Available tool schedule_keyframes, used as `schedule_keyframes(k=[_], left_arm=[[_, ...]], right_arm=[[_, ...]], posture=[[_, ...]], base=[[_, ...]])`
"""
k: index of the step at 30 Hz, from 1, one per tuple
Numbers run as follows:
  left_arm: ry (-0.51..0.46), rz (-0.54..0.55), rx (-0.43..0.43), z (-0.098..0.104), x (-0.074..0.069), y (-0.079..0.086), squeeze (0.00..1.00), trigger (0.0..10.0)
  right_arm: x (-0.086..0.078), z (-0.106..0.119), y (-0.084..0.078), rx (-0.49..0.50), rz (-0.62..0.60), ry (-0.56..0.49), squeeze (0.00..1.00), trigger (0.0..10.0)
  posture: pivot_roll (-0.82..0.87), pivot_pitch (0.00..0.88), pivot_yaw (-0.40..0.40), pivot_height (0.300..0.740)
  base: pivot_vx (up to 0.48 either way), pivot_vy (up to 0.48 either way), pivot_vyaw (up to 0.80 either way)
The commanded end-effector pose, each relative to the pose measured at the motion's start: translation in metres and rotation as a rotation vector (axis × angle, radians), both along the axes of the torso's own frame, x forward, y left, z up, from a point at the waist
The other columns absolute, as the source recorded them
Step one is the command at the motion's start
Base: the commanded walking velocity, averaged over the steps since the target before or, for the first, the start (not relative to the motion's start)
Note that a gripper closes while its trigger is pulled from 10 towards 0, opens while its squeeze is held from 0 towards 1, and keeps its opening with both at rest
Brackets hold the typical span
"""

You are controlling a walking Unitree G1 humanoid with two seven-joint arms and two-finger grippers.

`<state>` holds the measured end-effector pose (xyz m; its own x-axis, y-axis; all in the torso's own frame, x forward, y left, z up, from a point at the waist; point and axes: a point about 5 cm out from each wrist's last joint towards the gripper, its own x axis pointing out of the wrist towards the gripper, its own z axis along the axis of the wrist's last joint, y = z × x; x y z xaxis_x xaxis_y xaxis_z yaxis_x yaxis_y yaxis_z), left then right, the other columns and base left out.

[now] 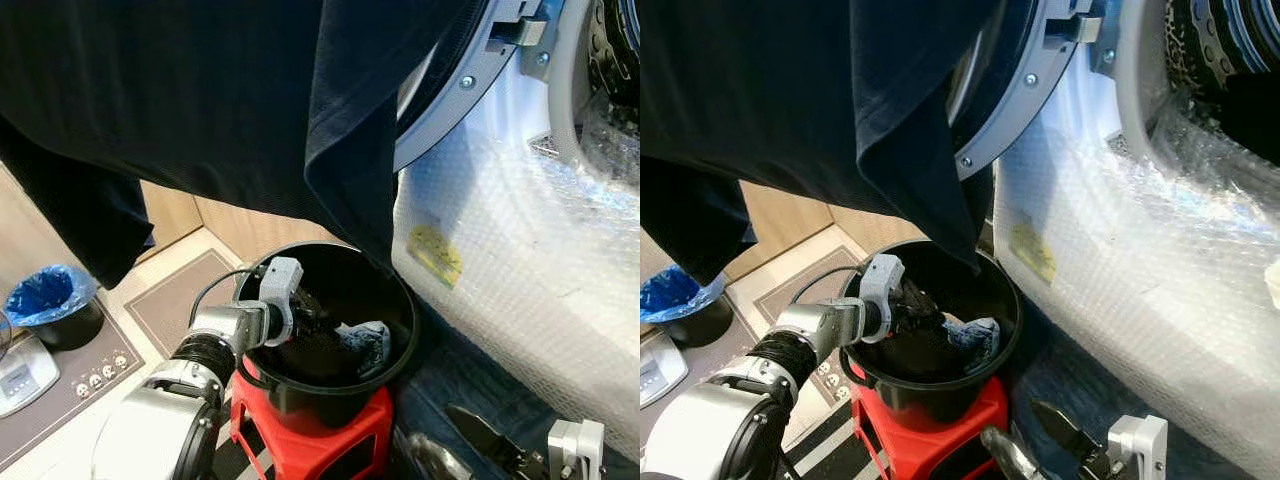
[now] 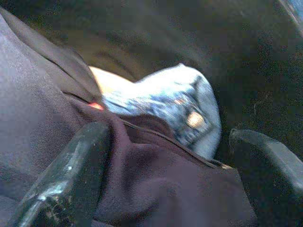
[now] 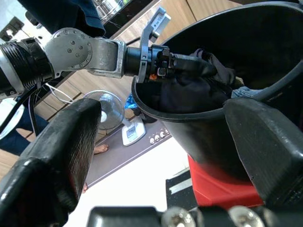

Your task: Clothes washing

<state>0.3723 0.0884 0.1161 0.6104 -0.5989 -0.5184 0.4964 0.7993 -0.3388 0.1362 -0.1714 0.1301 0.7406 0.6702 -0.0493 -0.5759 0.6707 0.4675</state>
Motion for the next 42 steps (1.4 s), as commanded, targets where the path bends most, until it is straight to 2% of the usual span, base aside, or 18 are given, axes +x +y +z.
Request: schedule_keyframes(k=[1,13,14,15,17,18,23,25,27,28,31,34,35,36,37,38,39,42], left_arm=[[0.017,-0.031,-0.005,0.001,-0.002,-0.004,0.00,10.0],[0.109,-0.121,-0.090,0.009,-0.008,-0.009,0.00,10.0],[0.123,-0.127,-0.104,0.009,-0.010,-0.010,0.00,9.0],[0.133,-0.130,-0.115,0.010,-0.010,-0.010,0.00,9.0],[0.145,-0.157,-0.124,0.011,-0.013,-0.011,0.00,0.0],[0.148,-0.160,-0.125,0.011,-0.013,-0.011,0.00,0.0],[0.159,-0.162,-0.127,0.012,-0.016,-0.008,0.00,0.0],[0.135,-0.163,-0.117,0.014,-0.015,-0.006,0.00,0.0],[0.082,-0.136,-0.101,0.018,-0.011,-0.003,0.00,0.5],[0.051,-0.099,-0.078,0.020,-0.007,0.000,0.00,10.0],[0.013,0.040,-0.034,0.023,0.000,0.007,0.00,10.0],[0.001,0.047,-0.045,0.026,-0.003,0.000,0.00,10.0],[-0.013,0.045,-0.048,0.028,-0.003,-0.002,0.14,10.0],[-0.023,0.044,-0.050,0.029,-0.003,-0.003,0.14,10.0],[-0.017,0.053,-0.040,0.031,-0.004,-0.007,0.00,10.0],[-0.016,0.057,-0.042,0.031,-0.005,-0.009,0.00,10.0],[0.011,0.066,-0.067,0.032,-0.006,-0.012,1.00,10.0],[0.044,0.087,-0.115,0.038,-0.007,-0.017,1.00,10.0]], right_arm=[[-0.003,0.004,0.003,-0.006,0.011,-0.007,0.00,10.0],[0.001,0.002,0.002,-0.020,-0.001,-0.008,0.00,10.0],[0.002,0.002,0.001,-0.022,-0.001,-0.008,0.00,10.0],[0.002,0.002,0.001,-0.022,-0.002,-0.008,0.00,10.0],[0.004,0.001,0.001,-0.026,-0.002,-0.009,0.00,10.0],[0.004,0.001,0.000,-0.026,-0.002,-0.010,0.00,10.0],[0.006,0.000,0.001,-0.026,0.000,-0.013,0.00,10.0],[0.007,0.000,0.001,-0.027,0.001,-0.015,0.00,10.0],[0.007,0.000,0.002,-0.028,0.001,-0.016,0.00,10.0],[0.008,0.000,0.002,-0.028,0.001,-0.018,0.00,10.0],[0.009,0.000,0.002,-0.028,0.001,-0.020,0.00,10.0],[0.009,-0.001,0.002,-0.029,-0.001,-0.022,0.00,10.0],[0.010,-0.001,0.002,-0.028,-0.003,-0.023,0.00,10.0],[0.010,-0.001,0.002,-0.028,-0.004,-0.024,0.00,10.0],[0.011,-0.001,0.002,-0.027,-0.004,-0.027,0.00,10.0],[0.011,-0.001,0.002,-0.027,-0.005,-0.028,0.00,10.0],[0.012,-0.001,0.003,-0.027,-0.005,-0.027,0.00,10.0],[0.013,-0.002,0.003,-0.028,-0.002,-0.029,0.00,10.0]], posture=[[-0.19,0.211,0.029,0.740],[-0.18,0.209,0.030,0.740],[-0.18,0.209,0.030,0.740],[-0.18,0.209,0.030,0.740],[-0.17,0.203,0.030,0.740],[-0.17,0.203,0.030,0.740],[-0.17,0.197,0.030,0.740],[-0.17,0.197,0.030,0.740],[-0.17,0.190,0.030,0.740],[-0.17,0.187,0.032,0.740],[-0.17,0.187,0.032,0.740],[-0.17,0.183,0.031,0.740],[-0.17,0.184,0.030,0.740],[-0.17,0.184,0.030,0.740],[-0.17,0.181,0.030,0.740],[-0.17,0.181,0.030,0.740],[-0.17,0.174,0.031,0.740],[-0.16,0.173,0.033,0.740]], base=[[0.000,0.000,0.00],[0.000,0.000,0.00],[0.000,0.000,0.00],[0.000,0.000,0.00],[0.000,0.000,0.00],[0.000,0.000,0.00],[0.000,0.000,0.00],[0.000,0.000,0.00],[0.000,0.000,0.00],[0.000,0.000,0.00],[0.000,0.000,0.00],[0.000,0.000,0.00],[0.000,0.000,0.00],[0.000,0.000,0.00],[0.000,0.000,0.00],[0.000,0.000,0.00],[0.000,0.000,0.00],[0.000,0.000,0.00]])
